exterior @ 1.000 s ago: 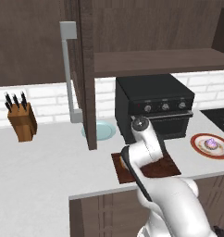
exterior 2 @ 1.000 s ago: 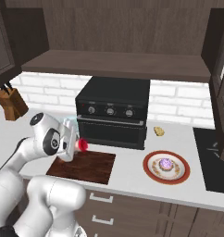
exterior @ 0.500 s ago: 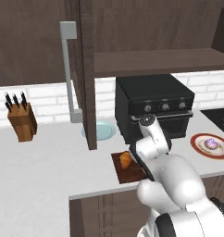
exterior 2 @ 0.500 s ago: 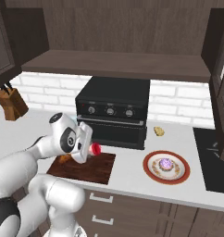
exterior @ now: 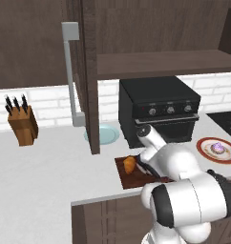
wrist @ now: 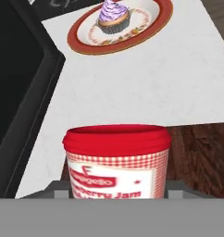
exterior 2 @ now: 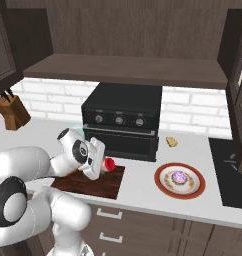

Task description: From the different types of pastries on the counter, select a croissant and place it on the cutting board. Then retrieve a jar of jam from the cabinet and place it alongside the croissant on the cutting board.

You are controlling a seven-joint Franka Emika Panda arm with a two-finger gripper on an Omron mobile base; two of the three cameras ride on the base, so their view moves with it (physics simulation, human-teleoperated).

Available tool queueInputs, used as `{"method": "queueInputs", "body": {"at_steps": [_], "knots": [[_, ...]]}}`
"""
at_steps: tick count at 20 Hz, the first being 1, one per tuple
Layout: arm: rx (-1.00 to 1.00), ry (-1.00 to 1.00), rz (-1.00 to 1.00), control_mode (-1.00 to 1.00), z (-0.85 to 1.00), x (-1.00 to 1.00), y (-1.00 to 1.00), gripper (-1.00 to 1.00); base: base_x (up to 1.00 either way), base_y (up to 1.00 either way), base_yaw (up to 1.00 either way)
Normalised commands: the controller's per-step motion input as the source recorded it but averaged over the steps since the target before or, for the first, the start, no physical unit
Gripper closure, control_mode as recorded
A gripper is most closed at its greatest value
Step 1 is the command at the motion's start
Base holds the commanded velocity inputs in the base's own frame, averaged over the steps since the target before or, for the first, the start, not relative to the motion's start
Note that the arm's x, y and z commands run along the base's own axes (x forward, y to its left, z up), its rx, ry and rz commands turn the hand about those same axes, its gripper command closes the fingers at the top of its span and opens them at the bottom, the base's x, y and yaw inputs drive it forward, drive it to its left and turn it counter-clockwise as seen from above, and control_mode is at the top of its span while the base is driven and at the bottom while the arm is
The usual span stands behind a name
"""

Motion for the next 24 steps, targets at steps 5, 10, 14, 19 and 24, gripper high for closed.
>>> {"method": "queueInputs", "body": {"at_steps": [5,10,14,19,24], "knots": [[-0.19,0.00,0.00,-1.00,-1.00,-0.05,0.00,1.00,0.00,0.00,0.00],[-0.14,-0.01,0.00,-1.00,-1.00,-0.08,0.00,1.00,0.00,0.00,0.00],[-0.14,-0.04,0.00,-1.00,-1.00,-0.24,0.00,1.00,0.00,0.00,0.00],[-0.17,-0.05,0.00,-1.00,-1.00,-0.21,0.08,1.00,0.00,0.00,0.00],[-0.25,-0.11,-0.01,-1.00,-1.00,-0.50,0.30,-1.00,0.00,0.00,0.00]]}}
